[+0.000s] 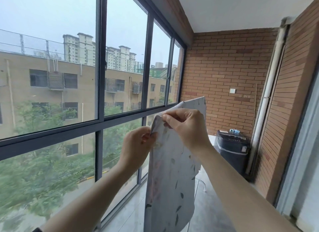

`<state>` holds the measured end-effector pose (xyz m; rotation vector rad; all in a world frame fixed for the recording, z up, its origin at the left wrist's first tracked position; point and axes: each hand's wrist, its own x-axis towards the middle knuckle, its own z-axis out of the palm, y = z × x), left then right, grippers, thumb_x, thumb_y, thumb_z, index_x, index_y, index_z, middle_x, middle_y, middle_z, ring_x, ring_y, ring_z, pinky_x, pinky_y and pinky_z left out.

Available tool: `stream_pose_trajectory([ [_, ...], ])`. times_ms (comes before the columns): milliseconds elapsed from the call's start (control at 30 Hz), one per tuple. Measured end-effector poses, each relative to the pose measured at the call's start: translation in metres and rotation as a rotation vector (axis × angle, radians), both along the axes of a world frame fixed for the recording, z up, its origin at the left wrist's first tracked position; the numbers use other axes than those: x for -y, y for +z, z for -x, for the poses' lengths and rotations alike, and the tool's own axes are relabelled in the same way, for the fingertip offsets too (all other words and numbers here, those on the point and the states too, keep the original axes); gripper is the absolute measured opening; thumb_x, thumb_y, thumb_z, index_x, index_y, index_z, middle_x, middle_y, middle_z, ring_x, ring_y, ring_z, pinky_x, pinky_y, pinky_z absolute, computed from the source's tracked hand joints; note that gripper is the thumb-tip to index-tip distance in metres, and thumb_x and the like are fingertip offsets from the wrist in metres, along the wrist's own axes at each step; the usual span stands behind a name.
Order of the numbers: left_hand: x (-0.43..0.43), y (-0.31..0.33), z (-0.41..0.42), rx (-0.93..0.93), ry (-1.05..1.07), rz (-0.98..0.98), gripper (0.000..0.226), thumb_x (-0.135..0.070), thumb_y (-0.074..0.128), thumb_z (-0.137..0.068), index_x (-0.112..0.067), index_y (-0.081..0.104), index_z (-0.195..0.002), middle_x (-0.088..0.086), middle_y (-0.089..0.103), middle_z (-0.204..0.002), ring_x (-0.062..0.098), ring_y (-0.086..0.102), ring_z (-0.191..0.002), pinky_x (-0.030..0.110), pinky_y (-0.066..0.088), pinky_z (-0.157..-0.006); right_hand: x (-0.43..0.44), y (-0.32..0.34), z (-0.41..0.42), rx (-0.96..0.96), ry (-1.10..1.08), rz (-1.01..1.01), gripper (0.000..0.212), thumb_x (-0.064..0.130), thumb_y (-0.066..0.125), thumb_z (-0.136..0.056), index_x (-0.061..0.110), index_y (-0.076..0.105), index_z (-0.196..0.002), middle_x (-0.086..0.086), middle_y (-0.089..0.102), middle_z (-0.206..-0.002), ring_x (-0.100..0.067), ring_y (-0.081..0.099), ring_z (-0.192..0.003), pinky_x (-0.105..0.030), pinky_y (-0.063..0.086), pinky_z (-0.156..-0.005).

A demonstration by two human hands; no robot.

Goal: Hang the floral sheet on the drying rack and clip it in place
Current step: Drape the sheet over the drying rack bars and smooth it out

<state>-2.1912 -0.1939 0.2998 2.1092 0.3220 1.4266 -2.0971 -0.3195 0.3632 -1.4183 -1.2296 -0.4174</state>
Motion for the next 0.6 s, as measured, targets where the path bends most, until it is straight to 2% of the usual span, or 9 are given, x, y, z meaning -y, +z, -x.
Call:
stream_pose_trajectory([
  [100, -0.027, 0.001, 0.01, 0.027, -0.012, 0.044, 0.023, -0.032, 0.062, -0.083, -0.012, 0.065, -0.073, 0.0, 0.067, -0.065, 0.017, 0.064, -0.061, 0.04, 0.057, -0.058, -0.001, -0.003, -0.02, -0.036, -0.035, 0.01, 0.013, 0.009, 0.069, -0.086, 0.01, 0.076, -0.098, 0.0, 0.075, -0.08, -0.008, 0.071, -0.07, -0.024, 0.059, -0.071],
  [167, -0.04, 0.005, 0.013, 0.029, -0.021, 0.05, 0.011, -0.026, 0.063, -0.085, -0.017, 0.067, -0.081, -0.002, 0.07, -0.071, 0.02, 0.068, -0.066, 0.044, 0.058, -0.062, -0.003, -0.01, -0.037, -0.066, -0.122, 0.031, 0.015, 0.007, 0.066, -0.088, 0.009, 0.074, -0.1, -0.004, 0.075, -0.082, -0.005, 0.071, -0.068, -0.023, 0.06, -0.069],
  [200, -0.046, 0.008, 0.013, 0.028, -0.017, 0.026, 0.015, -0.028, 0.06, -0.084, -0.016, 0.066, -0.078, -0.001, 0.069, -0.068, 0.023, 0.067, -0.064, 0.044, 0.057, -0.06, -0.005, -0.014, -0.045, -0.07, -0.172, 0.047, 0.016, 0.007, 0.065, -0.089, 0.009, 0.074, -0.101, -0.004, 0.075, -0.083, -0.005, 0.07, -0.068, -0.023, 0.06, -0.069],
  [267, -0.057, 0.013, 0.008, 0.005, 0.028, -0.042, 0.028, -0.032, 0.056, -0.084, -0.009, 0.057, -0.068, 0.005, 0.062, -0.06, 0.028, 0.058, -0.057, 0.042, 0.05, -0.051, -0.009, -0.024, -0.06, -0.085, -0.252, 0.082, 0.017, 0.009, 0.063, -0.09, 0.009, 0.073, -0.104, -0.002, 0.074, -0.084, -0.005, 0.07, -0.068, -0.024, 0.06, -0.069],
  [333, -0.067, 0.017, 0.001, 0.009, 0.069, -0.063, 0.034, -0.026, 0.058, -0.089, -0.008, 0.047, -0.063, 0.008, 0.052, -0.056, 0.022, 0.043, -0.051, 0.033, 0.035, -0.047, -0.014, -0.033, -0.074, -0.121, -0.29, 0.127, 0.018, 0.01, 0.062, -0.09, 0.009, 0.073, -0.105, -0.002, 0.074, -0.086, -0.006, 0.07, -0.07, -0.024, 0.06, -0.07],
  [400, -0.074, 0.023, -0.004, 0.006, 0.095, -0.058, 0.033, -0.019, 0.056, -0.092, -0.012, 0.044, -0.063, 0.001, 0.046, -0.055, 0.015, 0.036, -0.051, 0.02, 0.027, -0.047, -0.02, -0.038, -0.09, -0.145, -0.311, 0.18, 0.018, 0.011, 0.062, -0.09, 0.01, 0.072, -0.105, -0.003, 0.074, -0.089, -0.01, 0.07, -0.074, -0.03, 0.06, -0.074],
  [467, -0.08, 0.027, -0.008, -0.002, 0.098, -0.073, 0.019, -0.018, 0.056, -0.093, -0.013, 0.058, -0.074, 0.0, 0.056, -0.062, 0.018, 0.048, -0.056, 0.023, 0.034, -0.05, -0.029, -0.038, -0.11, -0.145, -0.336, 0.214, 0.018, 0.014, 0.063, -0.089, 0.013, 0.073, -0.104, -0.002, 0.074, -0.089, -0.014, 0.07, -0.079, -0.037, 0.059, -0.08],
  [533, -0.085, 0.03, -0.009, 0.019, 0.102, -0.083, 0.01, -0.019, 0.058, -0.092, -0.016, 0.067, -0.087, -0.002, 0.064, -0.069, 0.012, 0.055, -0.061, 0.028, 0.041, -0.053, -0.042, -0.031, -0.133, -0.114, -0.36, 0.236, 0.02, 0.016, 0.064, -0.089, 0.015, 0.072, -0.106, -0.002, 0.074, -0.092, -0.015, 0.07, -0.083, -0.037, 0.057, -0.083],
  [600, -0.09, 0.034, -0.008, 0.044, 0.134, -0.127, 0.011, -0.018, 0.06, -0.091, -0.019, 0.068, -0.084, -0.007, 0.063, -0.066, 0.009, 0.055, -0.061, 0.015, 0.038, -0.05, -0.058, -0.022, -0.158, -0.046, -0.378, 0.258, 0.023, 0.016, 0.062, -0.089, 0.014, 0.07, -0.111, -0.004, 0.073, -0.101, -0.016, 0.068, -0.089, -0.027, 0.053, -0.084],
])
